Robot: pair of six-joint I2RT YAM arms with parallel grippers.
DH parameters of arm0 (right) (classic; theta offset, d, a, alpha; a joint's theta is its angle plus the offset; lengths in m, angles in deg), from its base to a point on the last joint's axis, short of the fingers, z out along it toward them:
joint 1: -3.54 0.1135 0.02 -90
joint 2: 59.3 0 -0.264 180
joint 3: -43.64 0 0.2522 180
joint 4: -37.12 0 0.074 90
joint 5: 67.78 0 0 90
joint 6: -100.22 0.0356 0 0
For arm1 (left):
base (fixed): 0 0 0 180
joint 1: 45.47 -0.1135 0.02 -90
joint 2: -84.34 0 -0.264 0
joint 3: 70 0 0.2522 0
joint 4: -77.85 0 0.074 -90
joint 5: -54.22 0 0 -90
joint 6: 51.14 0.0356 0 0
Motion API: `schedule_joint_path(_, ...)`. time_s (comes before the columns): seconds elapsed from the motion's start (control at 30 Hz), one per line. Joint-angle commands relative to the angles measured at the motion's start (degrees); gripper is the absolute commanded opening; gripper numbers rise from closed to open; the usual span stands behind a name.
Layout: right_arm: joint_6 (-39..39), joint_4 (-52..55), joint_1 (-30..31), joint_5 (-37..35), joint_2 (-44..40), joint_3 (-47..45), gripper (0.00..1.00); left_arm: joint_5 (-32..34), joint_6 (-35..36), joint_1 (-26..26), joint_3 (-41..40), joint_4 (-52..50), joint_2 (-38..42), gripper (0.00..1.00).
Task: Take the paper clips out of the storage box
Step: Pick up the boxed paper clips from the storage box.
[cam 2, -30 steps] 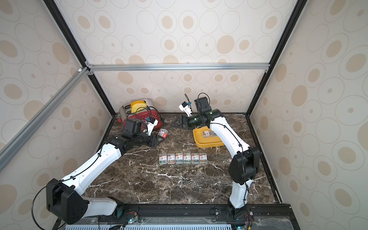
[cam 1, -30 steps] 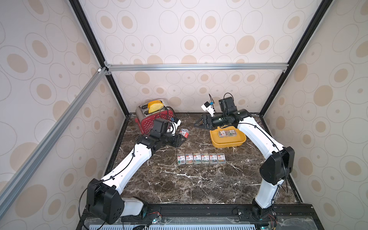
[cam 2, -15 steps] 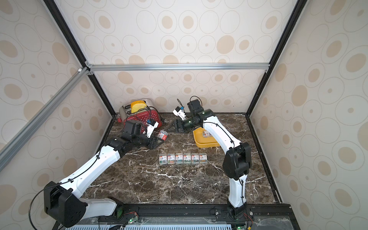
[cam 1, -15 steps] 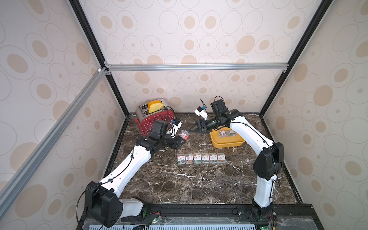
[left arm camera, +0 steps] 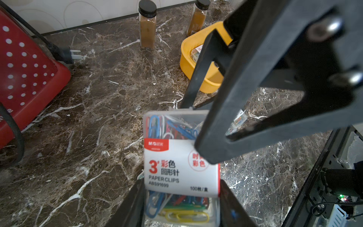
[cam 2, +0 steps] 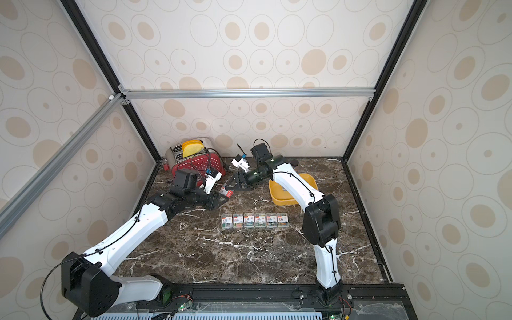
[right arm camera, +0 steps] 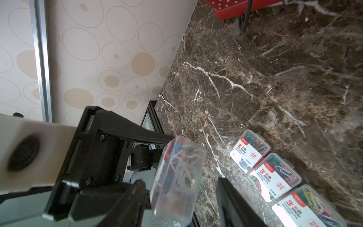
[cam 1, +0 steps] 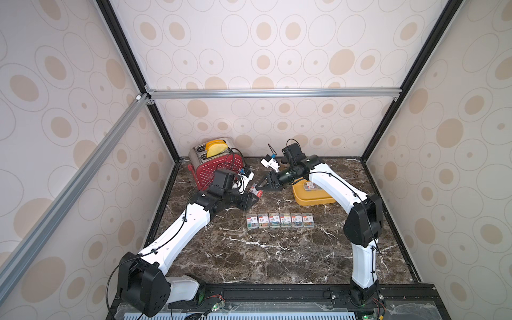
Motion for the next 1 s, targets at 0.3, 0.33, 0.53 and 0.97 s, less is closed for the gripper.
schedule_joint_path(0.3, 0.0, 0.6, 1.0, 1.1, 0.5, 1.7, 0.23, 0.6, 2.2, 0.5, 0.4, -2.7, 2.4, 0.4)
schedule_joint_path(0.33, 0.1, 0.6, 1.0, 1.0, 0.4, 1.6, 0.22, 0.6, 2.2, 0.5, 0.8, -3.5, 2.4, 0.47)
schedule_joint_path(0.53, -2.3, 1.7, 1.0, 0.3, -0.1, 1.8, 0.21, -0.9, -0.5, 0.3, 3.4, -7.5, 2.9, 0.83)
schedule_joint_path(0.97, -3.6, 2.3, 0.9, 0.4, -1.0, 1.6, 0.21, -6.2, -4.4, -1.9, 8.4, -12.3, -1.5, 0.86)
